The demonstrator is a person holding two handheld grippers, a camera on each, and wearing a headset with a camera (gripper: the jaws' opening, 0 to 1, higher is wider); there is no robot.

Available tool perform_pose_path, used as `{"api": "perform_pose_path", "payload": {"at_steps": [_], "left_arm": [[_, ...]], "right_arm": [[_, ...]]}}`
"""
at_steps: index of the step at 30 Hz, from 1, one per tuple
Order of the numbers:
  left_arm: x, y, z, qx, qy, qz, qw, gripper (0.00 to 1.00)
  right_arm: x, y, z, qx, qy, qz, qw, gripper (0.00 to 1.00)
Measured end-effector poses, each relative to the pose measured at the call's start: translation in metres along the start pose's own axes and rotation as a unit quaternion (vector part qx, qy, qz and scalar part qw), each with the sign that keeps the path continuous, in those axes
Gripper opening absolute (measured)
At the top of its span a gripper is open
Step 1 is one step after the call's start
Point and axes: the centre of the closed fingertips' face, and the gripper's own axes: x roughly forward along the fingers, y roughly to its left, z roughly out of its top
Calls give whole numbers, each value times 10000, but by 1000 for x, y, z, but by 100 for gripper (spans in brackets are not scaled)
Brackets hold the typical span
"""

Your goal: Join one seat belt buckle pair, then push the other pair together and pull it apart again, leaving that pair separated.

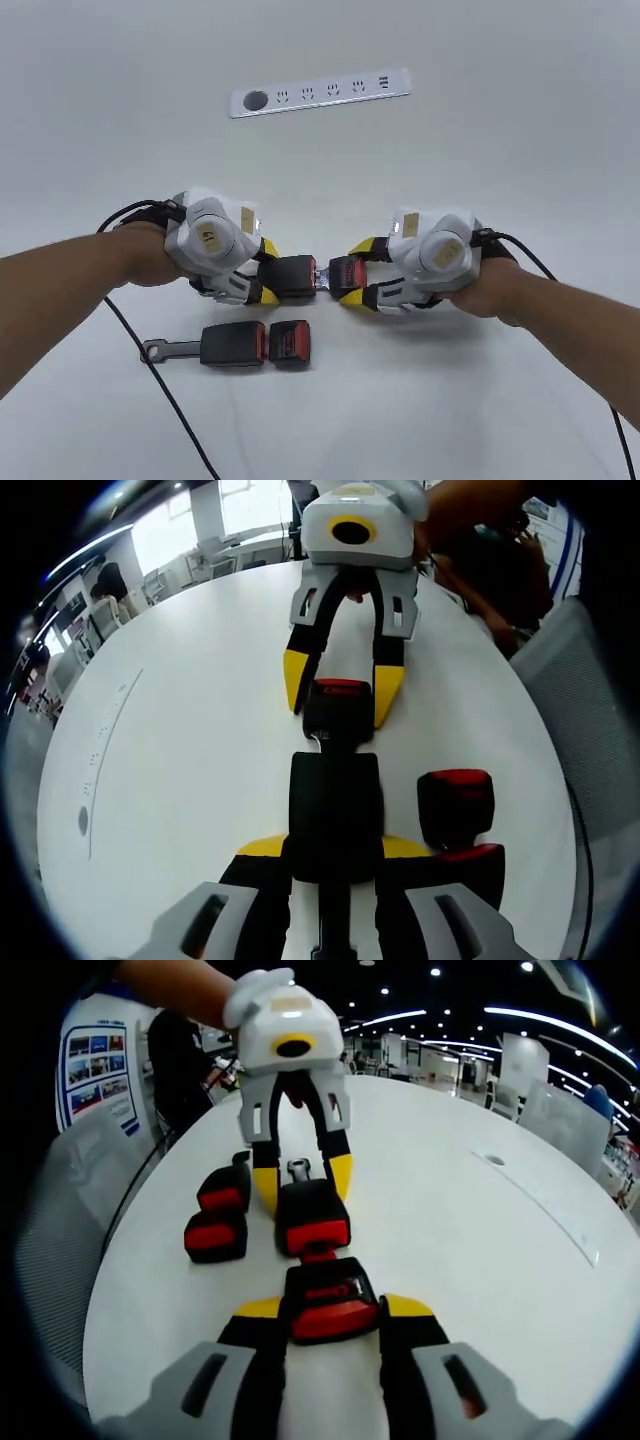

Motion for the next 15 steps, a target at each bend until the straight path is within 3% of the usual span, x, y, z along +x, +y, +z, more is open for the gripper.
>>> {"api": "perform_pose_path", "payload": {"at_steps": [12,15], "left_arm": [[0,0,0,56,37,-7,10000,33],[1,0,0,56,43,-16,10000,33]], "right_arm": [[-14,1,-11,-69,-2,7,10000,37],[-24,-1,-21,12,89,17,10000,37]]}}
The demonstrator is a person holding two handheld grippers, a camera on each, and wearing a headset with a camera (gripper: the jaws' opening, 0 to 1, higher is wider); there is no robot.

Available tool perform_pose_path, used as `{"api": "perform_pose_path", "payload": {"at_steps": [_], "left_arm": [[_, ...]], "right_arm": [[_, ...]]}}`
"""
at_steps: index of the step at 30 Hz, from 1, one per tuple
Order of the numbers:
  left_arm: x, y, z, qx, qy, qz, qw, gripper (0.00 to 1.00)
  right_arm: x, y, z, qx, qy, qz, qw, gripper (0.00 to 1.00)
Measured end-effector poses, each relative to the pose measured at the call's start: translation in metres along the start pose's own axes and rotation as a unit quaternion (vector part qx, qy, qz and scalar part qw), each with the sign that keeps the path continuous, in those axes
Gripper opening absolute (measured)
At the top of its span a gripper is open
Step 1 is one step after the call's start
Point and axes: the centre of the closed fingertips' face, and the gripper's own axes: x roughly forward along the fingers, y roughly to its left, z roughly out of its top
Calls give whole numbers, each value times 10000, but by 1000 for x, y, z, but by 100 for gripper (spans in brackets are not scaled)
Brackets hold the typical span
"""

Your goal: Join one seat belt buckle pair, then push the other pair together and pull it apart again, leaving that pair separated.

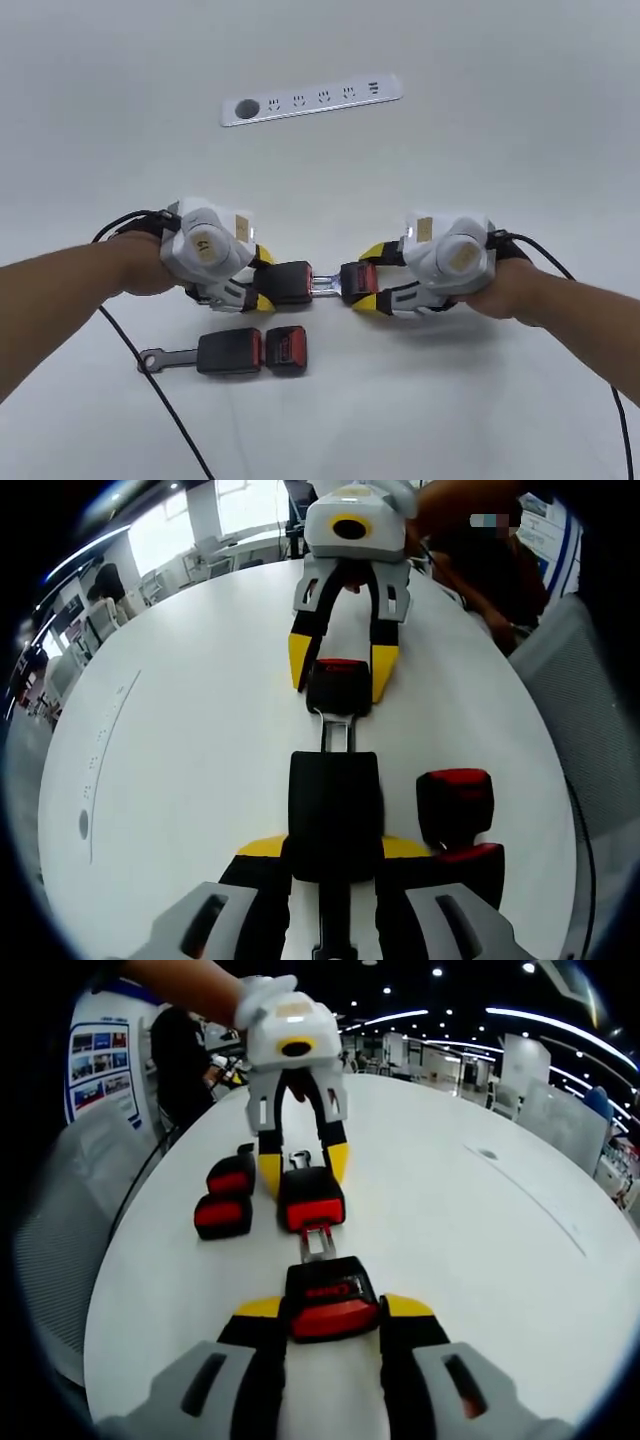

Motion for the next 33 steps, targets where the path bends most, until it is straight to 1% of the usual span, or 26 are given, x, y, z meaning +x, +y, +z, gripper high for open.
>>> {"api": "perform_pose_path", "payload": {"at_steps": [1,3,4,10,12,13,18,19,21,23,28,30,31,33], "left_arm": [[0,0,0,-4,-2,-1,10000,33],[0,1,-1,-6,3,-2,10000,33],[0,1,-1,0,11,-2,10000,33],[1,2,-3,18,61,2,10000,33],[2,2,-3,27,81,3,10000,33],[2,2,-3,35,89,-1,10000,33],[2,2,-3,72,86,-24,9999,33],[2,2,-3,80,92,-24,9999,33],[2,2,-4,77,97,-20,9999,34],[2,2,-4,68,93,-20,9999,34],[3,2,-5,69,84,-23,9999,34],[3,2,-4,63,81,-20,9999,34],[4,3,-4,63,81,-20,9999,34],[4,3,-4,55,80,-19,10000,34]], "right_arm": [[-1,-3,0,-38,-52,-17,10000,37],[-6,-4,-3,-29,-25,-33,10000,37],[-8,-7,-3,-65,-61,-51,9999,37],[-23,-7,-15,-5,-17,-97,10000,37],[-27,-7,-17,4,-30,-113,9999,37],[-28,-8,-17,-17,-79,-142,9999,37],[-39,-8,-27,11,-43,-160,9999,37],[-42,-6,-31,54,2,-150,9999,37],[-47,-7,-33,22,-28,-169,9999,37],[-51,-5,-38,51,38,-147,9999,37],[-60,-6,-48,116,101,-162,9998,37],[-61,-7,-50,109,101,-164,9998,37],[-63,-10,-56,148,142,-164,9997,37],[-65,-13,-61,144,165,-169,9996,37]]}}
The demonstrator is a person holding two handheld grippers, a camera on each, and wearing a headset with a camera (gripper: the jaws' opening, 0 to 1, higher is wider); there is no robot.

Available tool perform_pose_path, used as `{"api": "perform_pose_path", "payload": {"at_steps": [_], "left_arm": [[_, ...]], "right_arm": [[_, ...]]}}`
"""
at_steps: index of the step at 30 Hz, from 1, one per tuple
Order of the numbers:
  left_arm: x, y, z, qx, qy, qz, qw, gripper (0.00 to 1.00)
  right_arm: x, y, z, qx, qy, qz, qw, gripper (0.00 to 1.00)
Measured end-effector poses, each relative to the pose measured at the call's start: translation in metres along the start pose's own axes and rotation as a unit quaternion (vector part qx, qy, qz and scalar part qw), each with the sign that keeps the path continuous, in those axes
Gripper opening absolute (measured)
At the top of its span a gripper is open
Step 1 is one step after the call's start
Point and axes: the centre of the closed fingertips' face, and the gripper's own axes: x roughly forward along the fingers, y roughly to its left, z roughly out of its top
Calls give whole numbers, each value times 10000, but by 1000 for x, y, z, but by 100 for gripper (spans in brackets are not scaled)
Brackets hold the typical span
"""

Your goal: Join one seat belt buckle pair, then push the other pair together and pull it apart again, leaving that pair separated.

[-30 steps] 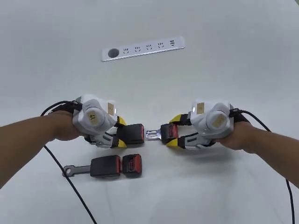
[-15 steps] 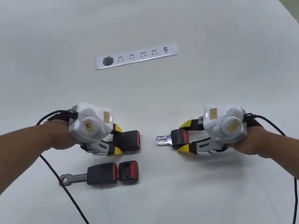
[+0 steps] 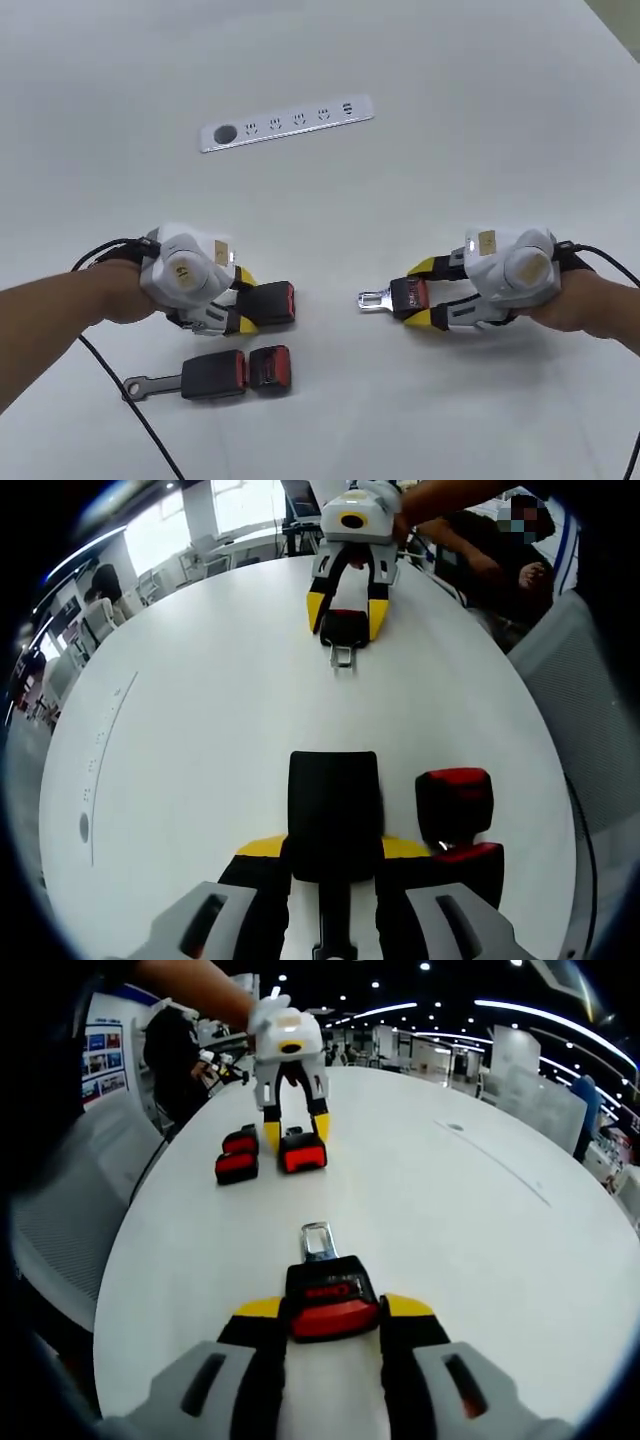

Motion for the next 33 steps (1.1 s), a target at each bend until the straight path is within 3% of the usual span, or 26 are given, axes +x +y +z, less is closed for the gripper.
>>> {"api": "perform_pose_path", "payload": {"at_steps": [17,18,19,21,23,25,26,28,33], "left_arm": [[-1,0,0,-104,15,20,9999,34],[-1,2,0,-151,33,60,9999,35],[-3,10,-1,-281,43,302,9991,39],[-5,16,-4,-485,151,501,9974,50],[-5,10,-5,-402,219,389,9982,63],[-9,4,-2,-330,151,354,9987,68],[-12,6,3,-388,21,474,9981,67],[-20,9,8,-843,-188,657,9941,70],[-43,11,14,-1392,-635,1059,9825,82]], "right_arm": [[-20,2,-1,-29,77,13,10000,40],[-20,2,-2,-70,93,18,9999,40],[-20,1,-4,-100,130,-2,9999,42],[-23,-5,-5,-85,253,-151,9995,48],[-28,-8,7,-3,18,-312,9995,55],[-32,-11,10,8,-26,-445,9990,61],[-35,-17,12,-1,-31,-655,9979,64],[-37,-22,12,106,-76,-860,9962,66],[-48,-23,19,479,-321,-1378,9888,71]]}}
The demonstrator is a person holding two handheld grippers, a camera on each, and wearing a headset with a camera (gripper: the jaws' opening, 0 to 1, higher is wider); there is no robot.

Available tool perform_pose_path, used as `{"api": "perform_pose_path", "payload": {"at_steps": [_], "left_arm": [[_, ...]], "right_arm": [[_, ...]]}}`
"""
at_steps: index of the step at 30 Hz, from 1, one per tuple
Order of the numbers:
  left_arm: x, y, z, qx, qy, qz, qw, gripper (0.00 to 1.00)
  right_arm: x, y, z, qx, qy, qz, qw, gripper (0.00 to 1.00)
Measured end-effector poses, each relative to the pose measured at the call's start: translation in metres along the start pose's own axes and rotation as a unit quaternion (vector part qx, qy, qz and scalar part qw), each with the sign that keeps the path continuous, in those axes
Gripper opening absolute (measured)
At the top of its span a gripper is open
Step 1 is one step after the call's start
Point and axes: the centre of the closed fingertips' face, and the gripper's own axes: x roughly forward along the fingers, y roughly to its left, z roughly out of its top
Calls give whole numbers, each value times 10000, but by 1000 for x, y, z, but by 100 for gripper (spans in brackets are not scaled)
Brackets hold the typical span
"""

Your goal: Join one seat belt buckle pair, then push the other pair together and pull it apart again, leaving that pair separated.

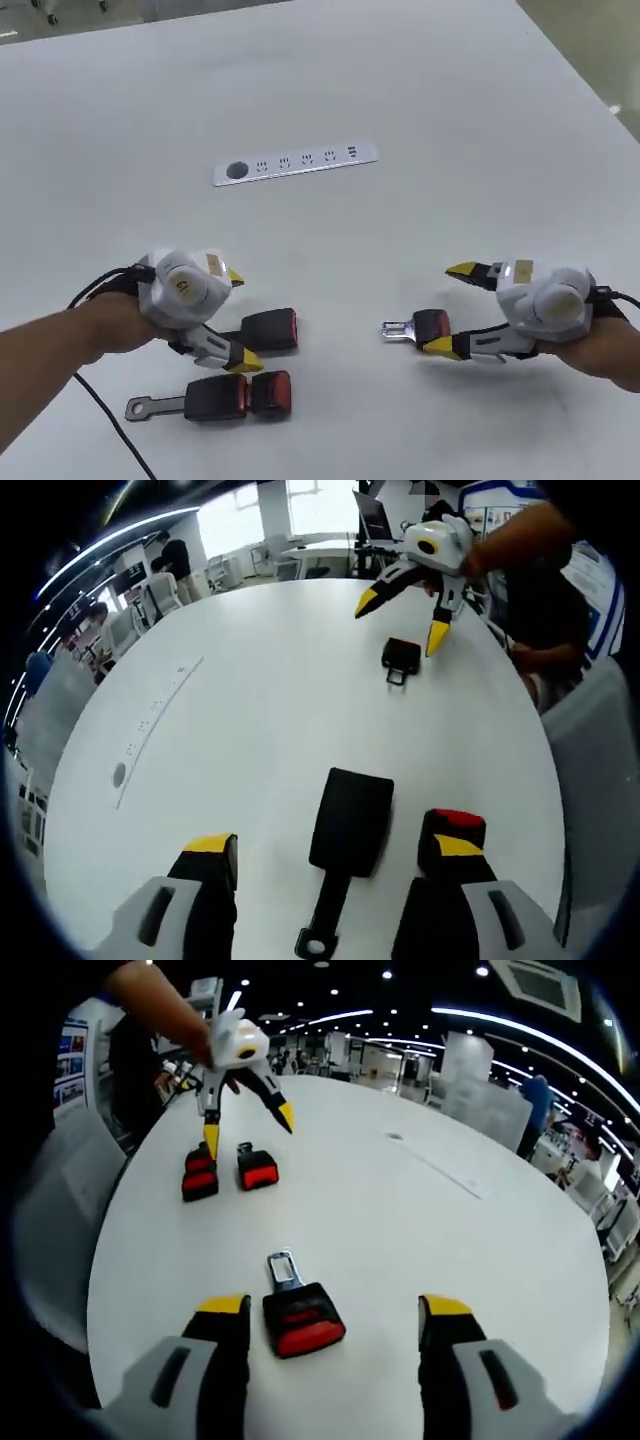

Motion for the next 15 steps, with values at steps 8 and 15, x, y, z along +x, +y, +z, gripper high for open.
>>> {"api": "perform_pose_path", "payload": {"at_steps": [8,15], "left_arm": [[-45,1,5,-978,-790,718,9895,90],[-82,-22,2,-1280,-1311,997,9780,95]], "right_arm": [[-16,5,15,756,-271,-671,9945,79],[-35,24,35,804,-487,-937,9912,84]]}}
